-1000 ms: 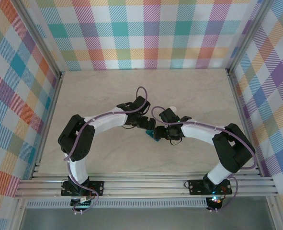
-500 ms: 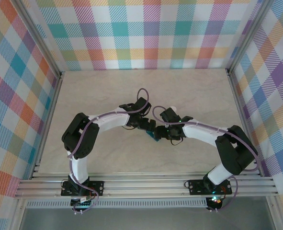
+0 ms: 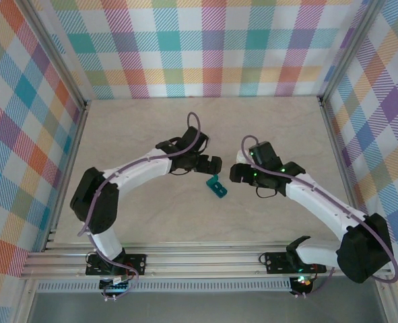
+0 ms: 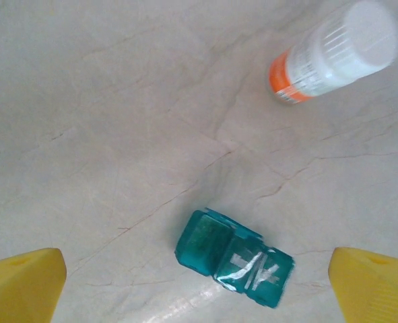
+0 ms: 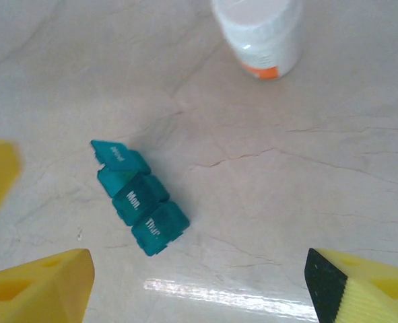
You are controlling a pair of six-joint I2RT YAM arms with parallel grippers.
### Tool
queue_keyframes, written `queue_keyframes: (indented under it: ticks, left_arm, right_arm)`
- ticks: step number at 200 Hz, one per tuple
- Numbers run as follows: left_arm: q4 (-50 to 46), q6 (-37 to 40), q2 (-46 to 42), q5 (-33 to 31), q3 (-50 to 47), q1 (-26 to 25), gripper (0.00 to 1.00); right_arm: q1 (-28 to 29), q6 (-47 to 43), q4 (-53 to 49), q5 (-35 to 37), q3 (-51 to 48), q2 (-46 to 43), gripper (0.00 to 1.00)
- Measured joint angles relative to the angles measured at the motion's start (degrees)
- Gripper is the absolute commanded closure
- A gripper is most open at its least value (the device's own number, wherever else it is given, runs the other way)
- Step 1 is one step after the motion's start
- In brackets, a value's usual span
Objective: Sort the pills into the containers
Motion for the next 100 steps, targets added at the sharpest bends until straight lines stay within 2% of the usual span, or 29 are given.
queue_keyframes:
  ticks: [40, 100]
  left_arm:
    - [0.8, 0.0, -6.7, 0.9, -2.3, 2.8, 0.00]
    - [1.8, 0.2, -8.8, 0.2, -3.0, 7.9, 0.00]
  right_arm:
    - [-4.6, -1.6, -4.4, 0.2, 8.0, 4.8, 0.14]
    - [-7.4, -6.2, -9.7, 1.2, 28.7, 25.2, 0.14]
